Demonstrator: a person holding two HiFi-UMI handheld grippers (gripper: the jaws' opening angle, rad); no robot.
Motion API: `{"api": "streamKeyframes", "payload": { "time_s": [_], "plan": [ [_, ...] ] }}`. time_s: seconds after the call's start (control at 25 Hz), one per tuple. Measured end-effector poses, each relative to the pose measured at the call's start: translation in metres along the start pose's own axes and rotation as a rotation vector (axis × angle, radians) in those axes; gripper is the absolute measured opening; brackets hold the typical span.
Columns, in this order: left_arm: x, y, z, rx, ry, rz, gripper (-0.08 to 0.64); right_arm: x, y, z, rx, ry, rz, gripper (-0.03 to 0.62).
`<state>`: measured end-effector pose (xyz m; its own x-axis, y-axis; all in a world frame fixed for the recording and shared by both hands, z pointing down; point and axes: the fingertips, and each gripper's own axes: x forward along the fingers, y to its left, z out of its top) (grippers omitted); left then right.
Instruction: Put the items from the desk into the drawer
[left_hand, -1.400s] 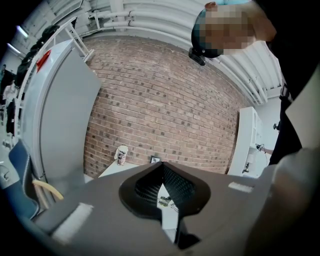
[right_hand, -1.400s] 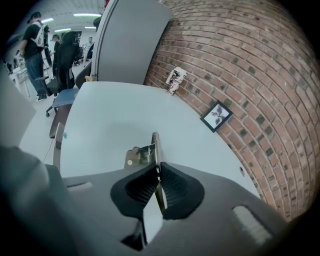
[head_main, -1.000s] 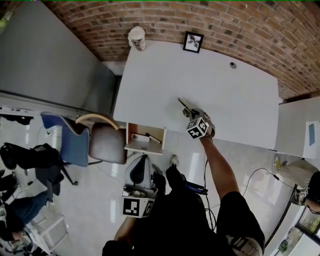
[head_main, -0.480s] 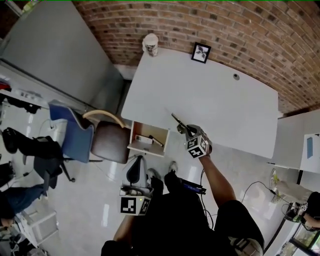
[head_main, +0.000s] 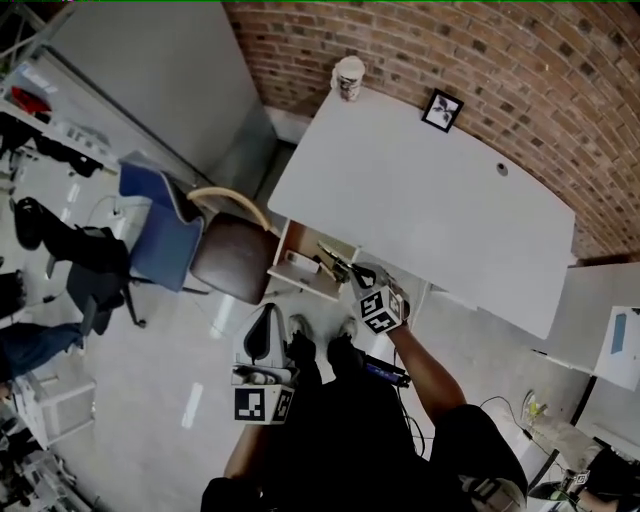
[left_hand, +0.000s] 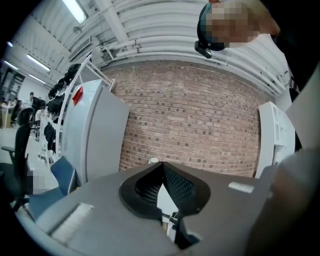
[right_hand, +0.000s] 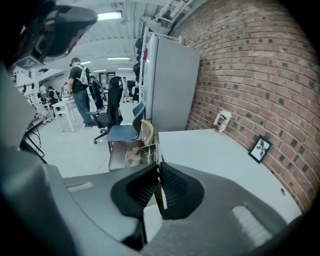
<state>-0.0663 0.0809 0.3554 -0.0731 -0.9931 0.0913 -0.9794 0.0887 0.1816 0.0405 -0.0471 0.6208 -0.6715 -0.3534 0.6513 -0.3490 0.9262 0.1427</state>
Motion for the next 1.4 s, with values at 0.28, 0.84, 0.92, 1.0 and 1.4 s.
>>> {"api": "streamKeyframes", "payload": {
  "time_s": [0.28, 0.84, 0.92, 1.0, 1.4],
  "plan": [
    [-0.008, 0.035, -0.012, -0.028, 0.007, 0.014, 0.020, 0.034, 0.049, 0.004, -0.004, 0.038, 0.090, 0.012],
    [0.034, 0.092, -0.028, -0.089, 0.053, -0.113, 0.020, 0.140, 0.073, -0.057, 0.143, 0.254, 0.077, 0.012],
    [0.041, 0.098, -0.032, -0.093, 0.062, -0.124, 0.020, 0.156, 0.073, -0.072, 0.167, 0.281, 0.072, 0.012],
    [0.048, 0.105, -0.038, -0.105, 0.079, -0.129, 0.020, 0.171, 0.074, -0.087, 0.179, 0.316, 0.071, 0.011],
    [0.082, 0.129, -0.072, -0.120, 0.127, -0.146, 0.020, 0.225, 0.076, -0.156, 0.317, 0.425, 0.015, 0.012]
  ]
}}
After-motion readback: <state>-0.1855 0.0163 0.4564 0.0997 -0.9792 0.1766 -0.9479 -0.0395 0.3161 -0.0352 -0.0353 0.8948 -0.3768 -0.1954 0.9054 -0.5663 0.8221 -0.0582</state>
